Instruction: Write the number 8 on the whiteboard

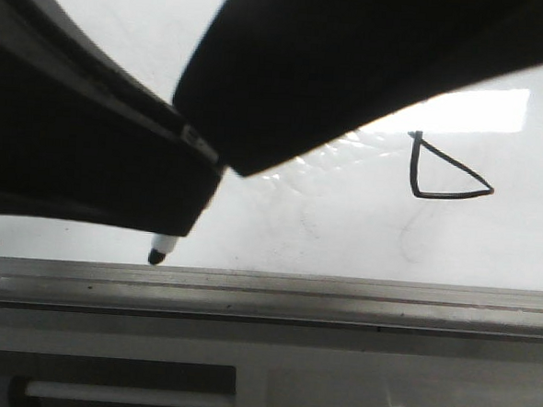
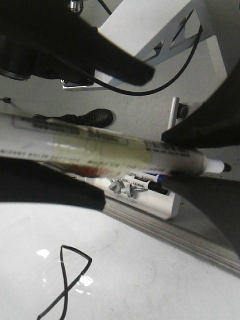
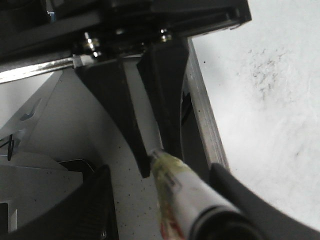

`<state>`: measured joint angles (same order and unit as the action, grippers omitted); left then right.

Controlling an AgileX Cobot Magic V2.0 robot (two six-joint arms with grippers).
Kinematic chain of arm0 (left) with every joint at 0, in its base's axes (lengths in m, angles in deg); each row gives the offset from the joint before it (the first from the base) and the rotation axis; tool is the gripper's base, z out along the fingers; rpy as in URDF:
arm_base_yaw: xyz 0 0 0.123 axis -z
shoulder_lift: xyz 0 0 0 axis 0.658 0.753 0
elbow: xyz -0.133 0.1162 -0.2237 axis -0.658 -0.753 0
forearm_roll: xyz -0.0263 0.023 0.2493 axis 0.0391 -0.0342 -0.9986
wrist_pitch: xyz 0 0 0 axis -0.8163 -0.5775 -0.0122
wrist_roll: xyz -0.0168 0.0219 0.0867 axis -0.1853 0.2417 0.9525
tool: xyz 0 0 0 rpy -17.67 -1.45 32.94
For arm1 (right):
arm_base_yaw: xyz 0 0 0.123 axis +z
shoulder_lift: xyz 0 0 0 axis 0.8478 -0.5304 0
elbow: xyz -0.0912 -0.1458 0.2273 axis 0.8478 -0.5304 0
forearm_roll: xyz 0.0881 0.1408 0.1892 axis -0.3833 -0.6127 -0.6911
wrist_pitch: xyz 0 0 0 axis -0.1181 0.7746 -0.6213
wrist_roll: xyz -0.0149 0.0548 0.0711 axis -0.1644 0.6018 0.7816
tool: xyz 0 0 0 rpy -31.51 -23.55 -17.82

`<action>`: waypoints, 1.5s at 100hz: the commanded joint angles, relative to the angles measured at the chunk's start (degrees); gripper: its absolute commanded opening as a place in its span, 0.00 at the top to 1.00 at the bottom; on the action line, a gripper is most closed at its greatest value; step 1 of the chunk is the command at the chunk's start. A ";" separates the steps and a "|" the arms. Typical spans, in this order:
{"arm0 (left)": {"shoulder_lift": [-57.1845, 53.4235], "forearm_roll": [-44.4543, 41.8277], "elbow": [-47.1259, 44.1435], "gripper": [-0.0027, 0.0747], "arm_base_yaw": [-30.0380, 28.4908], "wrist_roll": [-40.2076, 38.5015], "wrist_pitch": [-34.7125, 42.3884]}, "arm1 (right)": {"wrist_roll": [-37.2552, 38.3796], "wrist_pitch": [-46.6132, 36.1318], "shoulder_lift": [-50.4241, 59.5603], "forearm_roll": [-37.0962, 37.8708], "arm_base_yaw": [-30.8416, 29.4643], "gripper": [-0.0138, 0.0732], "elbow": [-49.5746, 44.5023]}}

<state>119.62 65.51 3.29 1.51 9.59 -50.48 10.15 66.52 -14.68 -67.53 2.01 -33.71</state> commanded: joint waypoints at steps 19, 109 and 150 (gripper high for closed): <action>-0.53 3.09 1.94 0.99 -0.25 -0.64 -0.68 | -0.74 -4.65 1.15 -0.05 0.11 0.30 1.92; -0.53 3.09 1.94 0.99 -0.25 -0.64 -2.35 | -0.31 -9.60 18.89 4.94 0.11 0.92 1.93; -0.53 4.56 1.94 0.99 -0.25 -13.58 12.93 | -0.31 -9.70 20.66 6.01 -0.02 0.90 1.93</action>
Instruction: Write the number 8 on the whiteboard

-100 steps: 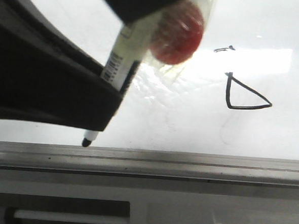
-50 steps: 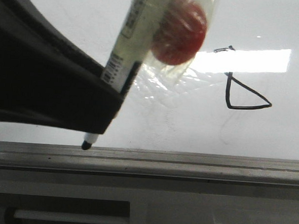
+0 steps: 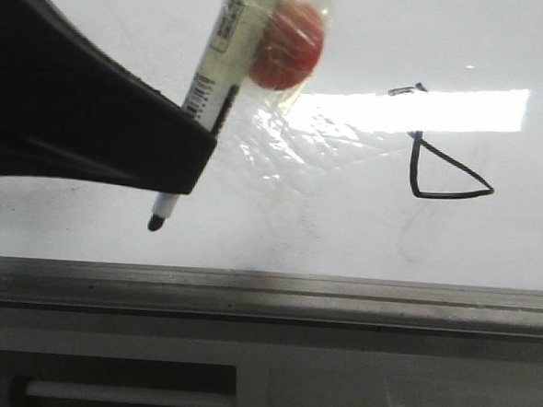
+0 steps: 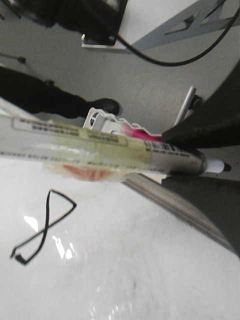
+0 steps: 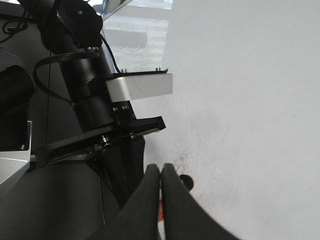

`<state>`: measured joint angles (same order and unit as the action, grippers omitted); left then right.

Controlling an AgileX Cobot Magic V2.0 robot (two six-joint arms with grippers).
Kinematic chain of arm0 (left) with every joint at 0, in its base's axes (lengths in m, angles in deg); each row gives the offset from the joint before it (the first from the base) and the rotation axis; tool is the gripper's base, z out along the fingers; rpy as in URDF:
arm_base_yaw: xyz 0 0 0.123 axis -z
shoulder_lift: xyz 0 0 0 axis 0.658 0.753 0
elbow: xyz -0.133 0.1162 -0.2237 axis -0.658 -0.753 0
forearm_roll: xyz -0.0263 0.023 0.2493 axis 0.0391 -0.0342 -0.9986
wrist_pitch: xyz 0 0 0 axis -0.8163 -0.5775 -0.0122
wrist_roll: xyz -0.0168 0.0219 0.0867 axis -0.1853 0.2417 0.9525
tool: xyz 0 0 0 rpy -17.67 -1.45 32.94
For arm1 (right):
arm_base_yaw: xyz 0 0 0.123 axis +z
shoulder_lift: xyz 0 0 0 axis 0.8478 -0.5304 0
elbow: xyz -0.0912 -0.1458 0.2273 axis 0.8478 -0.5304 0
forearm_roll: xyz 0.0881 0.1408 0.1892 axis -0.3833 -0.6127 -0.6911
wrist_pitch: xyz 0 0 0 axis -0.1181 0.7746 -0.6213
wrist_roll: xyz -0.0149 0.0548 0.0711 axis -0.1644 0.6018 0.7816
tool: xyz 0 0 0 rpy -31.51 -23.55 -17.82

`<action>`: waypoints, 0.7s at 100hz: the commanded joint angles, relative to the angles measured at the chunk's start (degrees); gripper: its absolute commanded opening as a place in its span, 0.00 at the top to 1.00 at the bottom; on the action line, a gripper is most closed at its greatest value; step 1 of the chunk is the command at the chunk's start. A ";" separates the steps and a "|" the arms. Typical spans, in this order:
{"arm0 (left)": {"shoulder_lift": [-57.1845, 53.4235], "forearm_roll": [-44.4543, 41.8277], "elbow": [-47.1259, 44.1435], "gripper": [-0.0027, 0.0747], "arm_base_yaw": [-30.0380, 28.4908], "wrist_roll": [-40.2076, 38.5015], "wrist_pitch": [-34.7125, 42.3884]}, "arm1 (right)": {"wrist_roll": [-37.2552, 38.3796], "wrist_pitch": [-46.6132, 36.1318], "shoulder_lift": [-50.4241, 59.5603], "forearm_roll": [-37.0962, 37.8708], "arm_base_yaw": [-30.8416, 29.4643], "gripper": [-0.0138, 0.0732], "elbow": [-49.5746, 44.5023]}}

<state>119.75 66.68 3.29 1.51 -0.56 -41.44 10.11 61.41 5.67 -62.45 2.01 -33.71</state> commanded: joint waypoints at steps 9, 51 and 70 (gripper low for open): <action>-0.66 6.67 1.69 0.99 -0.25 -5.02 9.02 | -0.18 -4.66 0.40 1.29 -0.02 0.90 1.93; 0.73 15.24 0.65 0.99 -0.25 -5.02 22.97 | -0.05 -6.48 0.40 2.03 -1.94 0.90 1.93; 5.36 19.38 0.77 0.99 -0.25 -5.02 22.97 | -0.05 -6.62 0.40 2.03 -6.37 0.90 1.93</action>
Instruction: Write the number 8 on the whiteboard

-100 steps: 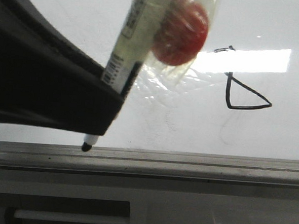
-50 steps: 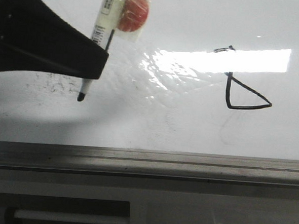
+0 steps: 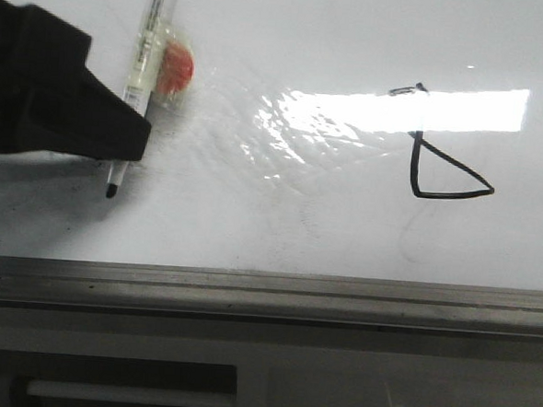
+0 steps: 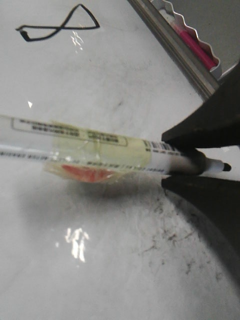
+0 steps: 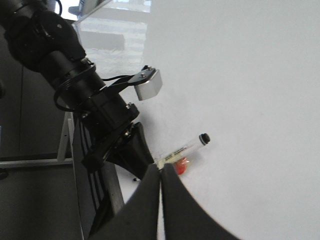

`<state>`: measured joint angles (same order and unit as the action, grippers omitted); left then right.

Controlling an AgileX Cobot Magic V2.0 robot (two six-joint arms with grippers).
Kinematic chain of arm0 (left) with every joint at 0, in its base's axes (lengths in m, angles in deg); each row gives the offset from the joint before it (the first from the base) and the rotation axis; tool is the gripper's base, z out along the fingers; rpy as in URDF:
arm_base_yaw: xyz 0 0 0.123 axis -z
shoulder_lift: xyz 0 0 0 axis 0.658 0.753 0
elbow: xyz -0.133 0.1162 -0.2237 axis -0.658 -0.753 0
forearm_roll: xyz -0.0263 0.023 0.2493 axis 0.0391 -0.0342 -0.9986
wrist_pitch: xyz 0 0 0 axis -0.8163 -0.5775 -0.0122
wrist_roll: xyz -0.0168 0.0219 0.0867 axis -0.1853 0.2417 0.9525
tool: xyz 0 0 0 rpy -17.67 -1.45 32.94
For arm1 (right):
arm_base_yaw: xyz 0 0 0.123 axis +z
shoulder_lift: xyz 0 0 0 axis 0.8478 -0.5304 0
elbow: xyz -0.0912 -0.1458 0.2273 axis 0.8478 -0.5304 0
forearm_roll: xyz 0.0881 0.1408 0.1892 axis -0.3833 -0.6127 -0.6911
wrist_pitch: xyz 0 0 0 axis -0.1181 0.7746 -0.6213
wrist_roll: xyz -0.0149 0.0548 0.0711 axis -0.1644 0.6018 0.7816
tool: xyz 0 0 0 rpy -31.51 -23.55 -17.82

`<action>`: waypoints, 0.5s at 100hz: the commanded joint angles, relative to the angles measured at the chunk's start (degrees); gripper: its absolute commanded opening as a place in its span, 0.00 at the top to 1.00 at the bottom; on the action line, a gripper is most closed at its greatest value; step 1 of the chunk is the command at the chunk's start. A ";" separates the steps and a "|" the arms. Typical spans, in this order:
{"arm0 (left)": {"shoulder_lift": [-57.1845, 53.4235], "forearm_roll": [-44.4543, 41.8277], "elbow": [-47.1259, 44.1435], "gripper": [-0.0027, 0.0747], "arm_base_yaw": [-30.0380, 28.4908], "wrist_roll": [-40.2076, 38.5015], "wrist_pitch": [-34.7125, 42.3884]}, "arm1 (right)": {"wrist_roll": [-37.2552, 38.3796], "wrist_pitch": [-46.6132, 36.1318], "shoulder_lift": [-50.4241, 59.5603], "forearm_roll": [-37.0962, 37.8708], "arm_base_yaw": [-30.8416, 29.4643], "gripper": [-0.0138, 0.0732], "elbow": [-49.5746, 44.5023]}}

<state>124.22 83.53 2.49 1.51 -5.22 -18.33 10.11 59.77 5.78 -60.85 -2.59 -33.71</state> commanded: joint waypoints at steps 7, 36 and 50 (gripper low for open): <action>1.92 3.51 1.57 0.99 -0.25 -0.36 -0.01 | -0.05 -4.98 0.30 0.33 -2.66 0.90 1.93; 5.20 5.36 1.57 0.99 -0.25 -0.36 2.92 | -0.05 -4.88 0.30 0.21 -2.88 0.90 1.83; 6.58 5.44 1.57 0.99 -0.25 -0.36 3.51 | -0.05 -4.76 0.30 0.21 -2.88 0.90 1.83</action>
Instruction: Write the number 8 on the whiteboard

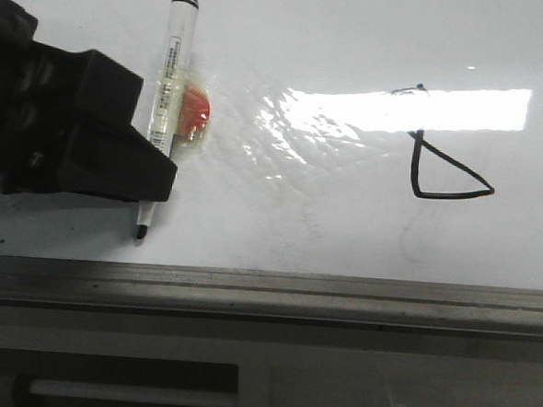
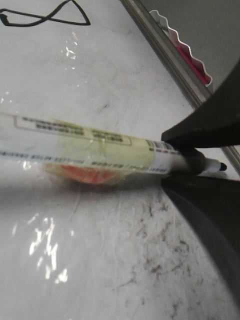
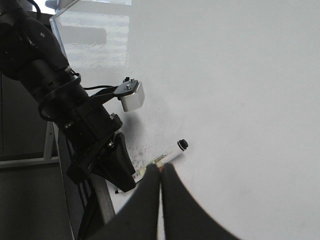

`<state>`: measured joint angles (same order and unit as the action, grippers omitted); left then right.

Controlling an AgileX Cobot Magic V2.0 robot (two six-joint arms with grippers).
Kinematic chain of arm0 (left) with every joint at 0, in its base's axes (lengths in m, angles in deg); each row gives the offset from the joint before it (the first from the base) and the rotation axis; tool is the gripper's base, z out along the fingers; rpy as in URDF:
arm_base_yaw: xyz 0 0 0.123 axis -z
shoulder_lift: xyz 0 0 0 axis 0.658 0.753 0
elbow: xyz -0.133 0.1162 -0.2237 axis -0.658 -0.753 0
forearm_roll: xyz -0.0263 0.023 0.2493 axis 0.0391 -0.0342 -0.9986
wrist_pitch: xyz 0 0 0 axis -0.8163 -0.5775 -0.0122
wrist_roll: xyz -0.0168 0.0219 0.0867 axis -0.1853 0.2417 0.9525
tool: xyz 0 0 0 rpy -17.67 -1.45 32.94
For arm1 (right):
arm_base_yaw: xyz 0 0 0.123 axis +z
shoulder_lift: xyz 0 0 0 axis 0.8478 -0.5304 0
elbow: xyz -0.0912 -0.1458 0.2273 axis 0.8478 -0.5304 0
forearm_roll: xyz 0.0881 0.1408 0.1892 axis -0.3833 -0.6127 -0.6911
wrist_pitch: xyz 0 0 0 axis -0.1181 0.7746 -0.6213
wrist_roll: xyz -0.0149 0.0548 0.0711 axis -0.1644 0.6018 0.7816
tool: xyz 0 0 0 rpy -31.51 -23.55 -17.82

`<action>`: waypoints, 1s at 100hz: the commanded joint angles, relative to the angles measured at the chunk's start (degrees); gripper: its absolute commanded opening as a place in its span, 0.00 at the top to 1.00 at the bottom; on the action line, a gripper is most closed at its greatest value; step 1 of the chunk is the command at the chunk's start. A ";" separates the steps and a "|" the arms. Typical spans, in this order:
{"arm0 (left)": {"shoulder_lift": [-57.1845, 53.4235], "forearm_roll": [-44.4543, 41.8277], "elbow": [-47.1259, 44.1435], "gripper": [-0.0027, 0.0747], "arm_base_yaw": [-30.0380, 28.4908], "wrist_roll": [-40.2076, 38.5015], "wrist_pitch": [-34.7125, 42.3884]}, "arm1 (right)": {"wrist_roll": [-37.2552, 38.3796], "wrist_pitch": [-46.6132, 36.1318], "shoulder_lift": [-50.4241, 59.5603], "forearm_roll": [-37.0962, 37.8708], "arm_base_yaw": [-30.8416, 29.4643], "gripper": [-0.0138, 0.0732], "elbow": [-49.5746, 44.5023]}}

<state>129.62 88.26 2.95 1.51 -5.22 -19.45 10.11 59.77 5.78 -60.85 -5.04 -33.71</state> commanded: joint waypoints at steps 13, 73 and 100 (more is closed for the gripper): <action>2.05 1.04 1.11 0.99 -0.25 -0.36 5.65 | -0.05 -4.76 0.30 0.13 -0.43 0.90 1.83; 2.14 1.04 1.11 0.99 -0.25 -0.36 13.20 | 0.07 -4.55 0.30 -0.63 -0.43 0.90 1.83; 2.14 1.14 1.11 0.81 -0.25 -0.45 13.30 | 0.07 -4.55 0.30 -1.02 -0.43 0.90 1.83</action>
<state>130.67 88.88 3.39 2.21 -5.25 -18.42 10.11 59.77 5.78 -61.18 -5.04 -33.71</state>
